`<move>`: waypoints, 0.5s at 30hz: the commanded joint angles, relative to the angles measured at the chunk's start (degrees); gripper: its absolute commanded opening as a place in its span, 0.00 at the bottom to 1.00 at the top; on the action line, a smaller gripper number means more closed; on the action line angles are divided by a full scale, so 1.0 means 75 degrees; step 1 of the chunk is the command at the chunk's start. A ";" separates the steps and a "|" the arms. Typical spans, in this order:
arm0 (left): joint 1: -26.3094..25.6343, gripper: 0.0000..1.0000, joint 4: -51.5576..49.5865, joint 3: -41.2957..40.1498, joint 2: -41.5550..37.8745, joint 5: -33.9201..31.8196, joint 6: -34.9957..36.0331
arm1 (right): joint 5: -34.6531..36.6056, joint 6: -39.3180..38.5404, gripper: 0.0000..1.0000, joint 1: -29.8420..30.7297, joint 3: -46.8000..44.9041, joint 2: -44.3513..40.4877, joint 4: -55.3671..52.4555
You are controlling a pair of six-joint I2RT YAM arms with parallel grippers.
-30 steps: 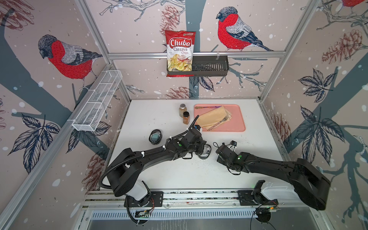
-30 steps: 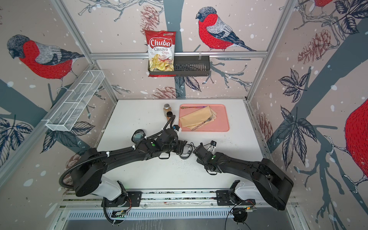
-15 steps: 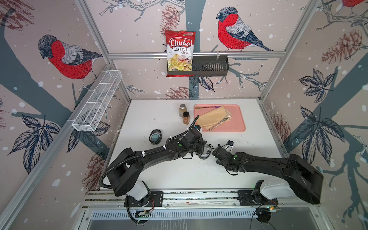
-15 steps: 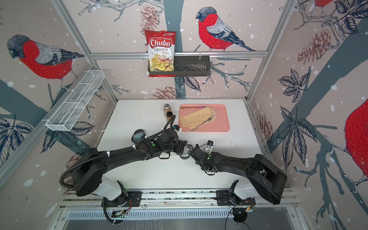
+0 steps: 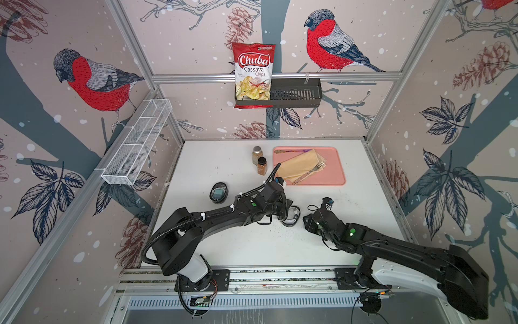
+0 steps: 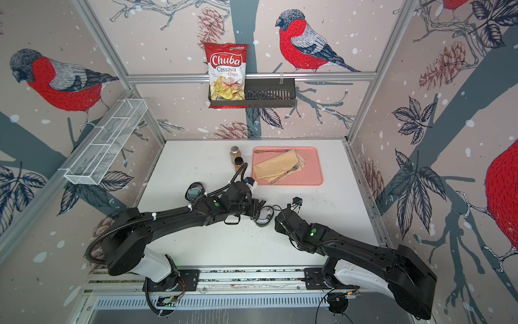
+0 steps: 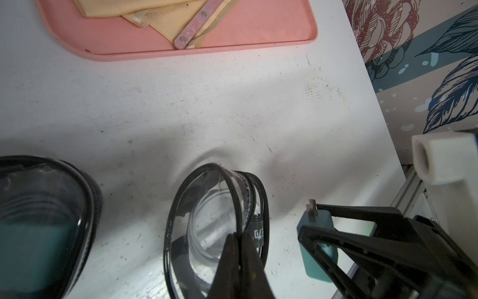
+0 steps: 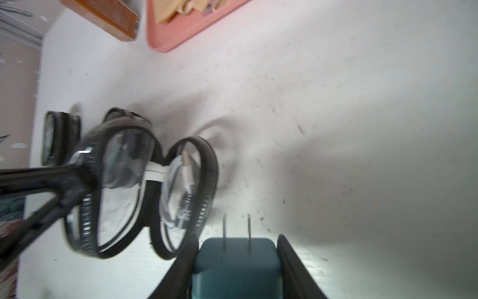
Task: Pack away charging kits
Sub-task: Pick up the plug from the center of the board, then place the storage bag at the center of the board.
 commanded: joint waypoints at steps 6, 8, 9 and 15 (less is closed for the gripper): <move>-0.0005 0.00 0.0423 -0.0047 0.0078 0.0234 -0.0055 | -0.0403 -0.0135 0.13 0.0005 0.0317 0.0453 0.1258; -0.0008 0.00 0.0444 -0.0060 0.0079 0.0235 -0.0050 | -0.0407 -0.0140 0.13 0.0008 0.0449 0.0675 0.1387; -0.0008 0.00 0.0464 -0.0068 0.0090 0.0253 -0.0052 | -0.0431 -0.0157 0.12 0.0003 0.0494 0.0772 0.1502; -0.0007 0.00 0.0671 -0.0175 0.0001 0.0473 -0.0053 | -0.0463 0.0012 0.12 -0.0136 0.0559 0.1543 0.2034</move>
